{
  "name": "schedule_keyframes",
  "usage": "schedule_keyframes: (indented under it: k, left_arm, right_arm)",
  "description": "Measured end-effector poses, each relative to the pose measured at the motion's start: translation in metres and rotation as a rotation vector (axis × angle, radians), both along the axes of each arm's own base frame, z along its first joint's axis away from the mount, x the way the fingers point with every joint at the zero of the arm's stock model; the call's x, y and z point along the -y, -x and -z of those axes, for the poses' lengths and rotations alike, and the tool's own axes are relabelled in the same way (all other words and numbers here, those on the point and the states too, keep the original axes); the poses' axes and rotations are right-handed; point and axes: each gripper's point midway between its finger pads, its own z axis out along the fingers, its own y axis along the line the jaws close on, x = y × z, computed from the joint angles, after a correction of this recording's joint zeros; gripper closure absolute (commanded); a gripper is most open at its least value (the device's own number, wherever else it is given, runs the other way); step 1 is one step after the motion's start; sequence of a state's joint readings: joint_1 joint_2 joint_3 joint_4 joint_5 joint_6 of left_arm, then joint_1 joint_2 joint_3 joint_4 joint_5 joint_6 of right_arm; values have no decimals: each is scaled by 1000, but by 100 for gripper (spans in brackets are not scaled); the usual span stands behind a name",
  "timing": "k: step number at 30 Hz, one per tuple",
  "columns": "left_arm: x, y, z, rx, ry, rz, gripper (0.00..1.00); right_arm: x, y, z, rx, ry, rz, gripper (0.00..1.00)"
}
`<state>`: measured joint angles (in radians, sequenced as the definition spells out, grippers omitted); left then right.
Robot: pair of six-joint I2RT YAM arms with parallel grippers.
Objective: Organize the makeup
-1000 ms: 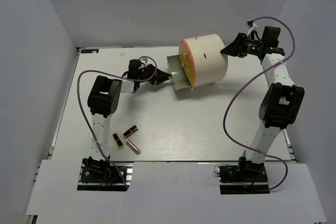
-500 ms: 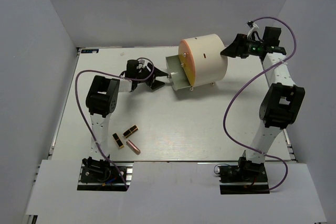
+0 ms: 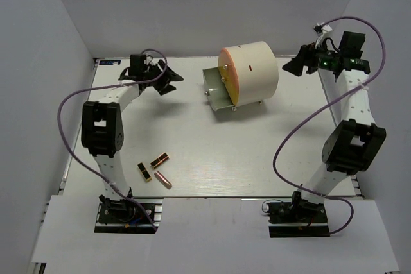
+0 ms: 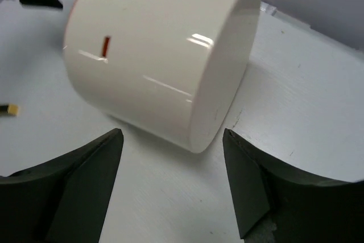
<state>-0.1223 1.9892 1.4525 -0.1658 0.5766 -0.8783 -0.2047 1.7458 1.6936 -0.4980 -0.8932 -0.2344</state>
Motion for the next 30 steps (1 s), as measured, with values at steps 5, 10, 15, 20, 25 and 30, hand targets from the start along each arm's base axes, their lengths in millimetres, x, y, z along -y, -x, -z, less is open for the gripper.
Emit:
schedule_keyframes:
  k: [5, 10, 15, 20, 25, 30]
  left_arm:
    - [-27, 41, -49, 114, -216, 59, 80]
    - [-51, 117, -58, 117, -347, 57, 73]
    - [-75, 186, -47, 46, -399, -37, 35]
    - [-101, 231, -71, 53, -419, -213, 26]
    - [-123, 266, -77, -5, -432, -371, 24]
    - [-142, 302, -83, -42, -419, -514, 24]
  right_arm:
    - [-26, 62, -18, 228, 134, -259, 73]
    - [-99, 132, -1, 420, 221, -636, 77]
    - [-179, 192, 53, 432, 232, -972, 50]
    - [-239, 215, 85, 437, 258, -1181, 33]
    - [-307, 219, 126, 427, 301, -1343, 24]
    - [-358, 235, 170, 406, 349, -1459, 20]
